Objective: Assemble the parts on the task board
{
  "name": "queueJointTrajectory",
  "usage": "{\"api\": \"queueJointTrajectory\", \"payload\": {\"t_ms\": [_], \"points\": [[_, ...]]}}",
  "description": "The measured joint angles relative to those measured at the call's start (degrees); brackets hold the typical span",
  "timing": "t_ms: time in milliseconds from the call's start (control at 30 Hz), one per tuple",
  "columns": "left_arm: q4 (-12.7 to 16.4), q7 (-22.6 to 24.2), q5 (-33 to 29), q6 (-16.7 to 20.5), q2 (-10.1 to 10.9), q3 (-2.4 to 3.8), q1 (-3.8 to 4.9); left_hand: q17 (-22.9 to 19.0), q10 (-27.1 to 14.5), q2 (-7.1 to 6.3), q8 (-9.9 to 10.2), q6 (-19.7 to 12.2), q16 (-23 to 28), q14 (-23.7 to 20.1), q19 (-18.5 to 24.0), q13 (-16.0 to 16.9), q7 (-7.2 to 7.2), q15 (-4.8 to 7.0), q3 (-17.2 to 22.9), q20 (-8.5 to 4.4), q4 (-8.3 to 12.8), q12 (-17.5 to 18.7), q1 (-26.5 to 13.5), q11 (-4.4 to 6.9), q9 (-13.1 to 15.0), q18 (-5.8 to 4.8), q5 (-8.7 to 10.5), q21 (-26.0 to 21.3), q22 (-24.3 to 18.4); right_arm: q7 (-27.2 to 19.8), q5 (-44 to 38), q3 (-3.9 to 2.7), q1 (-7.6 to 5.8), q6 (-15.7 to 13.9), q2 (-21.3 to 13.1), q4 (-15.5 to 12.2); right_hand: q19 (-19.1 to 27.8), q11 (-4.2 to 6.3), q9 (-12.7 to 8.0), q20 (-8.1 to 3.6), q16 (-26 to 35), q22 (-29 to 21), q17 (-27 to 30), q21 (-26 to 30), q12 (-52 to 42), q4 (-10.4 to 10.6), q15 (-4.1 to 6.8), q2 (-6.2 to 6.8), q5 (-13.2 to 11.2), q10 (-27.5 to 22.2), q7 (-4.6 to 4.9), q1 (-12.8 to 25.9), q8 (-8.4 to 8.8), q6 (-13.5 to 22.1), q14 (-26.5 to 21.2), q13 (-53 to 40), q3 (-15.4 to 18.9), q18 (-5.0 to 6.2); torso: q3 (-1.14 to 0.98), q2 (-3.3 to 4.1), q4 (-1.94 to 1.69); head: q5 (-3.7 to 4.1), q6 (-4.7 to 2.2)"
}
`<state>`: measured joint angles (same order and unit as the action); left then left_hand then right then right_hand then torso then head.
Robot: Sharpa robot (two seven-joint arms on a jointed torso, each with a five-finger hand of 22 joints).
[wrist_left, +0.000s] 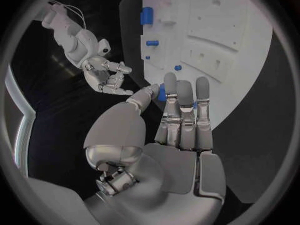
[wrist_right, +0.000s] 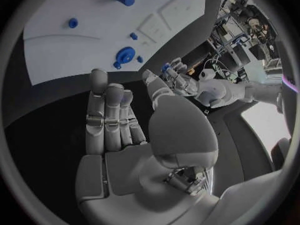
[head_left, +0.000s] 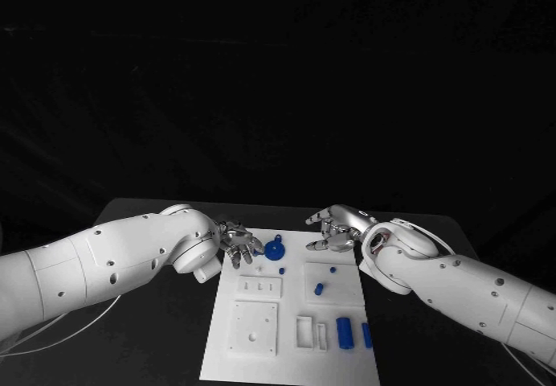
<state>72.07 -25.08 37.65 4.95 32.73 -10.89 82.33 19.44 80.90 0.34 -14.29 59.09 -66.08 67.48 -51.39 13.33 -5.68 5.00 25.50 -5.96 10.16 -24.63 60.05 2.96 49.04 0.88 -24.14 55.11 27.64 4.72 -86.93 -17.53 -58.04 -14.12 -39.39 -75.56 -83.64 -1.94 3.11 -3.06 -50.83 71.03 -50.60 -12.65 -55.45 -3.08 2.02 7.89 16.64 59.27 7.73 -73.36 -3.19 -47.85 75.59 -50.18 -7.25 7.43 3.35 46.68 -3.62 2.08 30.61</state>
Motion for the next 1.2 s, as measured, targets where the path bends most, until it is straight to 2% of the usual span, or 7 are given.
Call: {"api": "queueJointTrajectory", "payload": {"t_ms": [200, 433, 467, 633, 667, 933, 1200], "points": [[0.73, -1.66, 3.13, 1.46, -0.28, -1.19, -0.46, 0.73, 0.71, -0.27, 0.16, 0.47, -0.42, 0.84, -0.52, 0.77, 0.07, 0.44, 0.06, -0.51, 0.06, 0.00, -0.76, 0.30, 1.26, 0.00, -1.50, 1.08, 0.38, -0.51, 5.50, -1.09, -0.09, -2.07, -1.43, 2.74, 0.00, 0.00, 0.05, 0.00, 0.00, 0.32, 0.22, 0.56, -0.39, -1.35, 0.00, -0.58, 0.57, 0.00, -0.13, 0.58, 0.00, -0.77, 0.00, 0.62, -0.44, -0.02, -0.32, -0.41, 0.24, 0.18, 0.88], [0.65, -3.36, 7.33, 3.26, -1.92, -2.55, -2.27, 2.21, 2.26, -0.59, 1.51, 2.27, -1.15, 1.96, -0.92, 2.92, -0.04, 1.14, 0.05, -0.92, 0.20, -0.72, -1.94, 1.01, 2.92, 0.00, -4.10, 2.43, 0.97, -1.00, 10.00, -2.08, -1.19, -3.62, -0.86, 5.71, 0.00, 0.00, 0.05, 0.00, 0.00, 0.73, 0.33, 0.95, -0.39, -2.14, 0.00, -1.11, 1.42, 0.01, -0.27, 1.11, 0.00, -1.05, 0.00, 1.01, -0.76, -0.05, -0.73, -0.91, 0.30, 0.54, 1.90], [0.54, -3.57, 8.06, 3.57, -2.19, -2.61, -2.70, 2.66, 2.54, -0.84, 2.53, 2.78, -1.15, 2.36, -1.09, 3.75, -0.11, 1.15, -0.05, -1.08, 0.31, -0.72, -2.19, 1.12, 5.90, 0.00, -4.45, 2.44, 1.02, -1.08, 10.50, -2.13, -1.40, -3.79, -0.62, 6.14, 0.00, 0.00, 0.05, 0.00, 0.00, 0.73, 0.33, 0.95, -0.39, -2.14, 0.00, -1.11, 1.55, 0.01, -0.33, 1.11, 0.00, -1.12, 0.00, 1.02, -0.76, -0.06, -0.76, -0.96, 0.30, 0.58, 1.98], [-0.02, -4.12, 10.73, 4.68, -3.04, -2.77, -4.38, 4.73, 3.08, -1.19, 5.66, 4.18, -1.15, 3.50, -4.23, 7.34, -0.15, 1.66, 0.46, -1.74, 1.09, -0.26, -2.55, 1.23, 8.31, 0.00, -5.40, -0.49, 1.36, -1.38, 11.88, -2.25, -2.00, -4.23, 0.27, 7.39, -0.20, 0.00, 0.05, -0.20, 0.00, 0.78, 0.33, 1.00, -0.61, -2.14, 0.00, -1.11, 1.81, 0.01, -0.33, 1.11, 0.00, -1.12, 0.00, 1.04, -0.76, -0.10, -0.90, -1.18, 0.31, 0.77, 2.49], [-0.32, -4.27, 11.70, 5.07, -3.40, -2.82, -4.99, 5.12, 3.09, -1.26, 6.22, 4.26, -1.17, 3.71, -4.42, 8.05, -0.22, 1.81, 0.46, -1.93, 1.10, -0.26, -2.62, 1.23, 10.49, 0.00, -5.54, -0.77, 2.11, -1.48, 12.28, -2.28, -2.18, -4.35, 0.55, 7.73, -0.21, 0.00, 0.05, -0.20, 0.00, 0.78, 0.32, 1.00, -0.61, -2.14, 0.00, -1.11, 2.06, 0.01, -0.33, 1.11, 0.00, -1.12, 0.00, 1.04, -0.76, -0.12, -0.94, -1.22, 0.32, 0.81, 2.62], [-1.50, -4.81, 16.29, 6.31, -4.84, -2.85, -7.12, 7.32, 3.55, -1.73, 7.48, 4.78, -4.24, 5.49, -6.70, 12.09, 0.25, 2.41, 0.52, -2.78, 1.16, -3.83, -3.08, 1.74, 12.03, 0.00, -6.43, -0.33, 6.15, -1.87, 13.58, -2.32, -2.46, -4.67, 1.23, 8.58, -0.21, -0.01, 0.05, -0.20, -0.21, 0.88, 0.32, 1.00, -0.61, -2.30, 0.00, -1.11, 2.44, 0.01, -0.14, 1.11, 0.00, -1.33, 0.00, 1.09, -0.91, -0.36, -0.90, -1.23, 0.40, 0.85, 3.24], [-2.22, -5.25, 20.06, 6.52, -5.28, -2.86, -7.75, 9.41, 3.75, -2.17, 8.16, 5.23, -6.65, 7.09, -9.13, 16.20, 0.67, 3.16, 0.65, -3.36, 1.29, -8.71, -3.52, 1.97, 12.84, 0.00, -6.71, 1.52, 11.49, -2.06, 14.27, -2.34, -2.51, -4.78, 1.56, 8.76, -0.20, -0.01, 0.04, -0.20, -0.21, 1.06, 0.37, 1.23, -0.61, -2.30, 0.17, -1.34, 2.44, 0.01, -0.14, 1.34, 0.00, -1.33, 0.18, 1.10, -0.91, -0.38, -0.87, -1.18, 0.38, 0.83, 3.76]]}}
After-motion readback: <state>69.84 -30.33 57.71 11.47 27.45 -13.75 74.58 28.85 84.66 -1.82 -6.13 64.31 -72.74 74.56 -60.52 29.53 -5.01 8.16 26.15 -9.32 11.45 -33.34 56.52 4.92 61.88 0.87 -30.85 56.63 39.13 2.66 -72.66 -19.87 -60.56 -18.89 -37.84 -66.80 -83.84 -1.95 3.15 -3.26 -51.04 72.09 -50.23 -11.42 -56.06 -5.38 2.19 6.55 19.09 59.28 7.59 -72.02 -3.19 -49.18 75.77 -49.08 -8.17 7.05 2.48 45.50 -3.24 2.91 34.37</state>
